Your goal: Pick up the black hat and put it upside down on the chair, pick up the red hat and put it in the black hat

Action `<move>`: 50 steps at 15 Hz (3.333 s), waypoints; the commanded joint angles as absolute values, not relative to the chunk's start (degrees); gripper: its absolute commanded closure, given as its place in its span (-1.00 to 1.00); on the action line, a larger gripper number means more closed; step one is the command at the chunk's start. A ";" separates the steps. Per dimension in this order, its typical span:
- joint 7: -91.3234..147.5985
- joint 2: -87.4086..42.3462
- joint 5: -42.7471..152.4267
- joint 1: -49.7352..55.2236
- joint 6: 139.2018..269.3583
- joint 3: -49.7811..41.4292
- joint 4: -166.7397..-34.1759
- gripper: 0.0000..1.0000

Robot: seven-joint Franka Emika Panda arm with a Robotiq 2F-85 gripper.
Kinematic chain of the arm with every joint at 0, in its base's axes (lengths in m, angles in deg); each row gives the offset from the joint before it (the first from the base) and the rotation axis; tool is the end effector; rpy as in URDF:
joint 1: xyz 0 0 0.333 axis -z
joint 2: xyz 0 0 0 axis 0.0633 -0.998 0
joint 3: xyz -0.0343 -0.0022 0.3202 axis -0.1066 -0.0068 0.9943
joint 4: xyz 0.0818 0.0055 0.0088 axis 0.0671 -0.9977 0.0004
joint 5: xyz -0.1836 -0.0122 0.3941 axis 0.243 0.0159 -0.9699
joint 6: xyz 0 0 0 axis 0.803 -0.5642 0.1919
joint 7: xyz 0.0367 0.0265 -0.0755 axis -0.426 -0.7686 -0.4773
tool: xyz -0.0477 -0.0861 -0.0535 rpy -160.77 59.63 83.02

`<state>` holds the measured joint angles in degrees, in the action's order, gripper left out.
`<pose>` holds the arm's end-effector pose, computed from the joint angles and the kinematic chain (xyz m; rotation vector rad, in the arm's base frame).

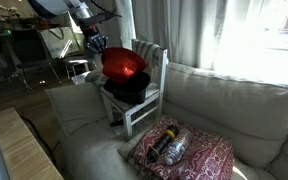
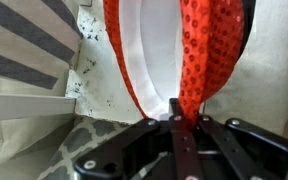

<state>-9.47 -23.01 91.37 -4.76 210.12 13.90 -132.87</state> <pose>0.5438 0.2247 0.2242 2.0372 1.8938 -0.0428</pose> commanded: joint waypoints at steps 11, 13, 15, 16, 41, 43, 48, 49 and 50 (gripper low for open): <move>4.15 -13.04 107.39 -5.38 212.20 9.11 -141.68 0.98; 6.40 -13.49 108.41 -5.55 211.80 9.48 -141.90 0.98; 10.31 -14.72 110.51 -6.13 212.42 9.70 -142.17 0.98; 12.40 -15.46 111.79 -6.54 212.68 9.81 -142.20 0.98; 25.94 -17.63 136.47 -6.37 213.66 8.75 -142.41 0.98; 28.95 -19.69 138.21 -6.60 215.32 9.41 -142.23 0.98; 25.77 -24.25 134.74 -5.63 221.86 10.67 -143.77 0.98; 25.13 -25.07 134.42 -5.56 222.50 10.65 -144.08 0.98; 23.99 -25.82 133.52 -5.52 222.89 10.72 -144.23 0.98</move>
